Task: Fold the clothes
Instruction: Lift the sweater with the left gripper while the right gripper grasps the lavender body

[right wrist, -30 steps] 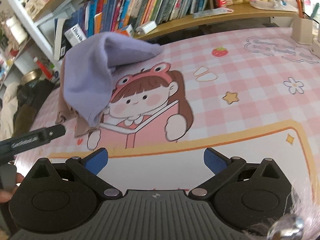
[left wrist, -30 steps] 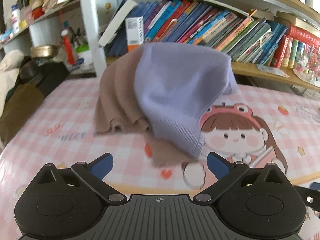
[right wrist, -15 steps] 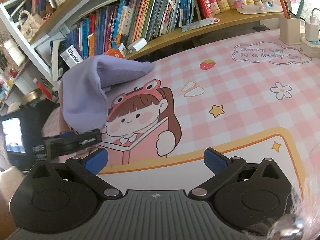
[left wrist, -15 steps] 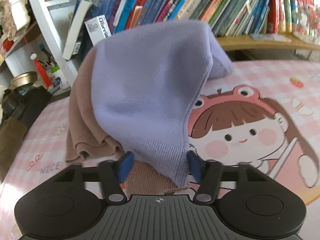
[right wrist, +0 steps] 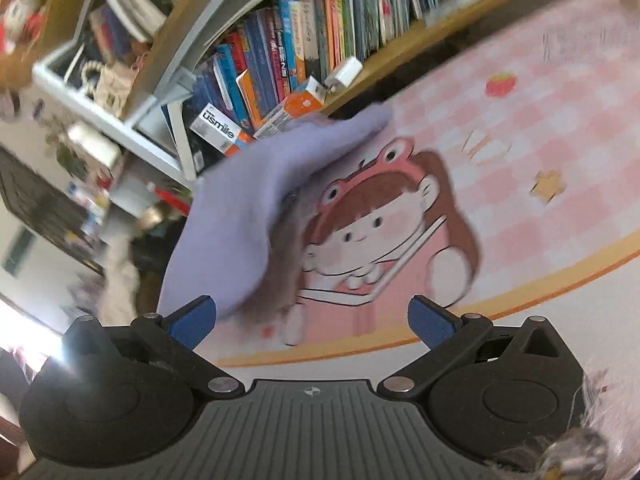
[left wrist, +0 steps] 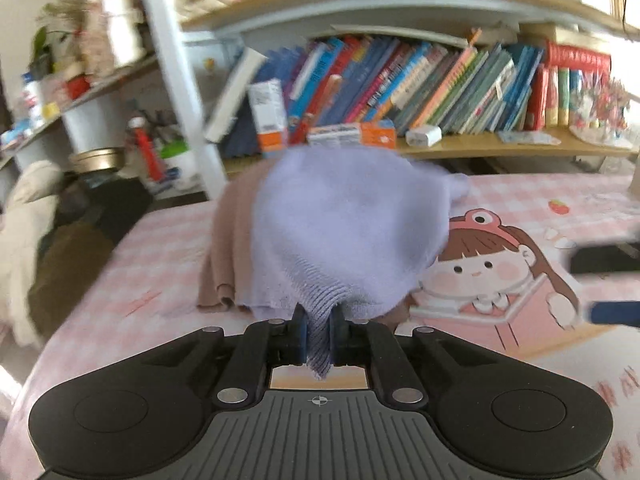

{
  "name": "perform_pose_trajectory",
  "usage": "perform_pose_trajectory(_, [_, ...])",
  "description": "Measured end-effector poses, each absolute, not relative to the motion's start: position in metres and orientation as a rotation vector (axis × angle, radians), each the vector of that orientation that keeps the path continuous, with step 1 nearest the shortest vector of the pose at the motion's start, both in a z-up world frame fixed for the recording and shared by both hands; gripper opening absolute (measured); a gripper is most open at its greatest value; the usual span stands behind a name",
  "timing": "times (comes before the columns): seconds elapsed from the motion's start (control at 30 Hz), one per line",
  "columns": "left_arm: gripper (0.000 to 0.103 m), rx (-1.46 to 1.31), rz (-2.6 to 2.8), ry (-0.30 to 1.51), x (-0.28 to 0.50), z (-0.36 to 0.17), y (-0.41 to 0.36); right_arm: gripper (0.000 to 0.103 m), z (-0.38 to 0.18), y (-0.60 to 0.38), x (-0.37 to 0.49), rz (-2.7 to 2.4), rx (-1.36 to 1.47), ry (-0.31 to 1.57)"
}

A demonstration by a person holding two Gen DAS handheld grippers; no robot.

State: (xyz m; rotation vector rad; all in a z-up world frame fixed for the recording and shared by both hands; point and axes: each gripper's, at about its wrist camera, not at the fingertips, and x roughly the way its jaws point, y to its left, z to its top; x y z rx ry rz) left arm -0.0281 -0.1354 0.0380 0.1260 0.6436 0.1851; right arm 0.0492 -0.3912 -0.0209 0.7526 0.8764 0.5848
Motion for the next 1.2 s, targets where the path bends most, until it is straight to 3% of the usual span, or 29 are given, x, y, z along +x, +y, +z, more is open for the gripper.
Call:
perform_pose_trajectory(0.13, [0.008,0.082,0.214,0.622,-0.075,0.058,-0.138,0.103,-0.039,-0.386,0.062,0.619,0.982,0.926])
perform_pose_trajectory(0.3, [0.008,0.064,0.233,0.551,-0.114,0.088,-0.149,0.103,-0.063,-0.365,0.075,0.622,1.152,1.188])
perform_pose_trajectory(0.57, [0.008,0.043,0.258,0.409,-0.136,0.139,-0.148,0.101,-0.074,-0.352,0.078,0.624,1.35,1.198])
perform_pose_trajectory(0.6, [0.008,0.038,0.261,0.402,-0.14,0.142,-0.147,0.098,-0.075,-0.354,0.08,0.599,1.364,1.181])
perform_pose_trajectory(0.63, [0.008,0.032,0.262,0.393,-0.143,0.146,-0.145,0.088,-0.075,-0.356,0.083,0.583,1.37,1.172])
perform_pose_trajectory(0.67, [0.008,0.032,0.259,0.384,-0.145,0.147,-0.145,0.065,-0.076,-0.356,0.086,0.578,1.369,1.174])
perform_pose_trajectory(0.7, [0.008,0.033,0.256,0.375,-0.148,0.149,-0.145,0.05,-0.078,-0.354,0.089,0.577,1.363,1.186])
perform_pose_trajectory(0.73, [0.008,0.039,0.255,0.372,-0.148,0.149,-0.145,0.02,-0.08,-0.353,0.092,0.573,1.366,1.194])
perform_pose_trajectory(0.77, [0.008,0.04,0.25,0.375,-0.147,0.148,-0.147,0.013,-0.083,-0.353,0.093,0.565,1.379,1.196])
perform_pose_trajectory(0.83, [0.008,0.039,0.226,0.374,-0.145,0.147,-0.15,0.012,-0.085,-0.355,0.094,0.557,1.407,1.184])
perform_pose_trajectory(0.97, [0.008,0.048,0.092,0.345,-0.137,0.149,-0.162,0.011,-0.051,-0.39,0.104,0.617,1.453,0.961])
perform_pose_trajectory(1.2, [0.008,-0.275,-0.357,0.148,-0.131,0.184,-0.155,0.011,0.098,-0.466,0.138,0.878,1.299,0.403])
